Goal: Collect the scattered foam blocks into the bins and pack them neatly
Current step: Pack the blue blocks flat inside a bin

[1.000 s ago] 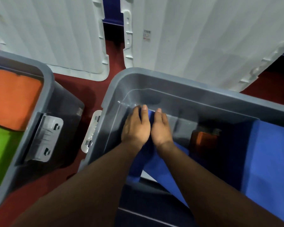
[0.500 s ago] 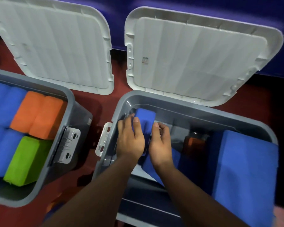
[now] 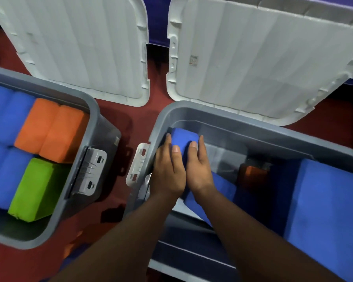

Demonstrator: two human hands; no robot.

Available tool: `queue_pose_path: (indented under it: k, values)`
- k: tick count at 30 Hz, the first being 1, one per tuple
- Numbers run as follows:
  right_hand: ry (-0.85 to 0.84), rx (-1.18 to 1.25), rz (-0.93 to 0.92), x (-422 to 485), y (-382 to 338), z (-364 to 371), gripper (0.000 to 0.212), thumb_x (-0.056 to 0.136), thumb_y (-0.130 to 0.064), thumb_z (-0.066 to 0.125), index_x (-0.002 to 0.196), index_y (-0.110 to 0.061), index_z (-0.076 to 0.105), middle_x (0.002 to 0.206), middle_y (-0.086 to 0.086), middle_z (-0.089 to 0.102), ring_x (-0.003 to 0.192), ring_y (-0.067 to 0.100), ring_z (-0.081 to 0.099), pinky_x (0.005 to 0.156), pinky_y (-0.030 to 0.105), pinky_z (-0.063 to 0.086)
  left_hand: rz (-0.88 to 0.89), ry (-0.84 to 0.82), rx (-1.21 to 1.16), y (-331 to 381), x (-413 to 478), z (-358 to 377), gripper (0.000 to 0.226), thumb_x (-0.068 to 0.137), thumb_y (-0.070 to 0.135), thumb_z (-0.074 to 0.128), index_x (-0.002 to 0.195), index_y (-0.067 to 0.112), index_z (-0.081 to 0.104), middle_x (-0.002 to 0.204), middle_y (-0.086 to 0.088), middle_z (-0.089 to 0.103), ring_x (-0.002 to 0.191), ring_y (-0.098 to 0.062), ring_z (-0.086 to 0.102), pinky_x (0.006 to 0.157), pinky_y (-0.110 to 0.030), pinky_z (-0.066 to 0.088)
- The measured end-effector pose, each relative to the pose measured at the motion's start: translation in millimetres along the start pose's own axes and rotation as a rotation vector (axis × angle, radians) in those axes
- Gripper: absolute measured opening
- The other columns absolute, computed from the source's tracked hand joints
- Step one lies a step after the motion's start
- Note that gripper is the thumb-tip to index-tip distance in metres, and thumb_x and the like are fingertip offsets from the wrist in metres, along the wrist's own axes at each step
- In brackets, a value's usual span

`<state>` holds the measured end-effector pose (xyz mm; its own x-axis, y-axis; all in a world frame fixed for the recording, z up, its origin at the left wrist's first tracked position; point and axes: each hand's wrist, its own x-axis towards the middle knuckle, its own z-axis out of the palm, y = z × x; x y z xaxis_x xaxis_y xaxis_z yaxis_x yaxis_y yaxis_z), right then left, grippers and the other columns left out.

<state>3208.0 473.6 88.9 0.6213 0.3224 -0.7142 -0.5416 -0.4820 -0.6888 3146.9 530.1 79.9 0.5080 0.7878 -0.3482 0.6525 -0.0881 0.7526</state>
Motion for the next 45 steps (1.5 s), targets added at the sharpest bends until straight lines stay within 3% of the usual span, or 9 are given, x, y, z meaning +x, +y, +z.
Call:
queue_pose_path:
  k: [5,11,16,19,24,28,33,36,45]
  values:
    - [0.013,-0.018,-0.016,14,-4,-2,0.057,0.107,-0.054,0.031,0.16,-0.047,0.011,0.128,-0.019,0.04,0.111,0.003,0.041,0.089,0.019,0.033,0.038,-0.067,-0.062,-2,13,4,0.074,0.095,0.057,0.011,0.159,0.023,0.027,0.163,0.007,0.031,0.139,0.011,0.021,0.115,-0.011,0.012]
    - [0.03,-0.083,-0.065,20,7,-3,0.058,0.106,-0.054,0.037,0.159,-0.048,0.015,0.145,-0.012,0.053,0.118,0.006,0.056,0.08,0.01,0.038,0.042,-0.07,-0.049,-3,15,6,0.065,0.1,0.049,0.013,0.159,0.025,0.026,0.163,0.007,0.031,0.147,-0.001,0.024,0.111,-0.009,0.012]
    - [-0.015,-0.097,-0.029,19,-1,-4,0.06,0.106,-0.055,0.037,0.159,-0.049,0.011,0.149,-0.013,0.045,0.106,0.0,0.049,0.067,0.004,0.034,0.067,-0.11,0.028,-2,17,3,0.053,0.11,0.039,0.023,0.161,0.029,0.019,0.166,0.007,0.024,0.15,-0.007,0.022,0.118,-0.02,0.016]
    - [-0.009,-0.081,-0.037,16,-3,-7,0.06,0.105,-0.057,0.038,0.158,-0.053,0.011,0.146,-0.011,0.05,0.103,0.002,0.055,0.078,0.011,0.04,0.177,-0.074,0.049,-2,11,-4,0.058,0.106,0.042,0.025,0.159,0.019,0.029,0.163,0.002,0.031,0.149,-0.009,0.026,0.12,-0.018,0.018]
    - [0.117,-0.011,-0.033,6,2,-19,0.061,0.1,-0.064,0.038,0.156,-0.055,0.015,0.143,-0.006,0.053,0.127,0.015,0.053,0.114,0.034,0.037,0.381,0.176,0.102,-3,-12,-11,0.049,0.105,0.029,0.033,0.135,-0.002,0.057,0.135,-0.015,0.058,0.126,-0.031,0.054,0.109,-0.044,0.042]
    - [0.22,0.017,-0.037,-20,18,-46,0.056,0.106,-0.049,0.039,0.159,-0.037,0.027,0.152,-0.009,0.046,0.124,-0.001,0.041,0.104,0.019,0.027,0.436,0.161,0.202,-6,-48,-4,0.042,0.103,0.027,0.036,0.122,0.003,0.065,0.114,-0.014,0.062,0.099,-0.033,0.056,0.091,-0.045,0.045]
    - [0.345,-0.092,-0.035,-56,69,-71,0.051,0.107,-0.041,0.042,0.155,-0.024,0.04,0.157,0.001,0.043,0.144,0.014,0.039,0.12,0.031,0.028,0.315,-0.025,0.171,-19,-93,22,0.045,0.104,0.038,0.035,0.122,0.01,0.065,0.114,-0.007,0.061,0.104,-0.027,0.06,0.093,-0.041,0.049]
    - [0.416,-0.155,0.0,-75,93,-82,0.048,0.108,-0.035,0.041,0.153,-0.018,0.042,0.156,0.006,0.045,0.144,0.02,0.038,0.117,0.029,0.025,0.168,-0.189,0.172,-25,-107,40,0.054,0.103,0.046,0.031,0.134,0.013,0.061,0.13,-0.004,0.062,0.122,-0.021,0.056,0.107,-0.032,0.041]
    - [0.381,-0.287,0.222,-88,98,-109,0.056,0.108,-0.046,0.03,0.162,-0.039,0.013,0.155,0.002,0.047,0.144,0.028,0.039,0.12,0.051,0.019,-0.063,-0.247,0.107,-34,-129,78,0.051,0.108,0.039,0.033,0.146,0.01,0.051,0.151,-0.006,0.051,0.14,-0.017,0.043,0.117,-0.024,0.025]
